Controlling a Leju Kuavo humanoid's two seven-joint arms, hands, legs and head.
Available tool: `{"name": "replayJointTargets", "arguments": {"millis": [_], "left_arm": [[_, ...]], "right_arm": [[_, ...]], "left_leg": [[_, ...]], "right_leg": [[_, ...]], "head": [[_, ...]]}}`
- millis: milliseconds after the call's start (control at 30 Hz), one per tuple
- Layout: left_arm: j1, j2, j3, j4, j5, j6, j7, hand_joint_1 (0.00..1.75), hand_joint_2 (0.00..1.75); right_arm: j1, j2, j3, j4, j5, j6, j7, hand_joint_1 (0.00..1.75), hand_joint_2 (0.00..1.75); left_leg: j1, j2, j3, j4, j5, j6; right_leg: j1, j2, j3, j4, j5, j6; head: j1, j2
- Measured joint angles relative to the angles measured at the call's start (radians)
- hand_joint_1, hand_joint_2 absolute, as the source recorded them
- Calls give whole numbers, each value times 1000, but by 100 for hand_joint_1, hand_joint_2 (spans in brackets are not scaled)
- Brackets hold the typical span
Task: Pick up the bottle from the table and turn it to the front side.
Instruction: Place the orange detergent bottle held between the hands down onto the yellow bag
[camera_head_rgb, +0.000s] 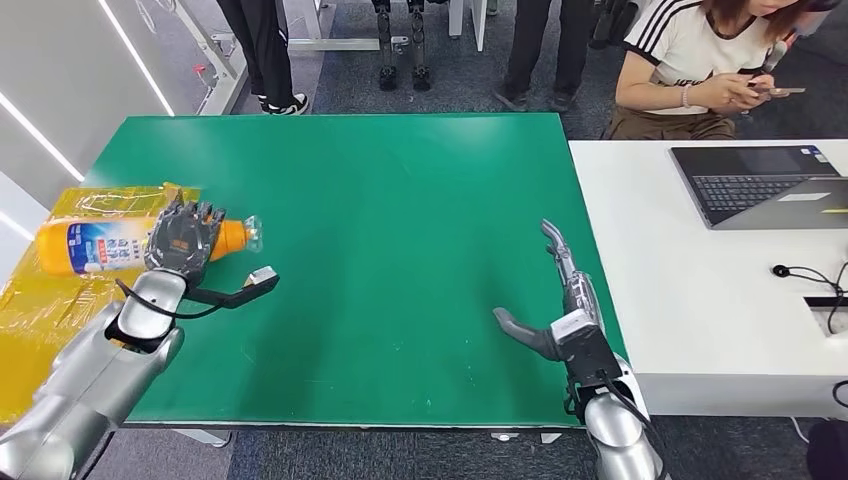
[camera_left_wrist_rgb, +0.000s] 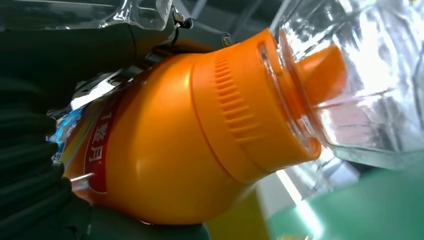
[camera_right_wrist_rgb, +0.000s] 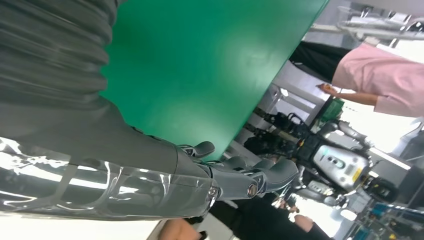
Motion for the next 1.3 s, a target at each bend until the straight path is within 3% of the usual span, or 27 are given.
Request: {"name": "replayJointTargets", "arguments": {"millis": [200,500,633,933,1300], "left_arm": [[116,42,50,14,-3,-37,-12,175,175],[186,45,109,35,-4,-39,-76,175,175],[186,12,114,76,-5,59,-134,0,175],[102,-114,30,201,-6,191,-112,0,175],[64,-156,-6,262,-6,212,-117,0,175]], "right_arm": [[28,1,-46,-11,0,24,-1,0,175],[35,6,-64,-13,4,43,-8,0,175],[35,8,-62,-19,13,52,-8,0,175],[36,10,-49,-51,42,55,10,0,175],[36,10,-47,-52,42,54,12,0,175]], "left_leg": [[0,-1,-1,0,0,0],[0,-2,-1,0,0,0],[0,-3,0,0,0,0],[-1,-6,0,1,1,1],[0,-6,0,0,1,0]], "right_leg": [[0,-1,0,-1,0,0],[0,-3,0,0,0,0],[0,-4,0,-1,0,0],[0,-7,2,-1,0,0],[0,-7,2,0,0,0]], "head": [[0,0],[0,0],[0,0],[0,0],[0,0]]}}
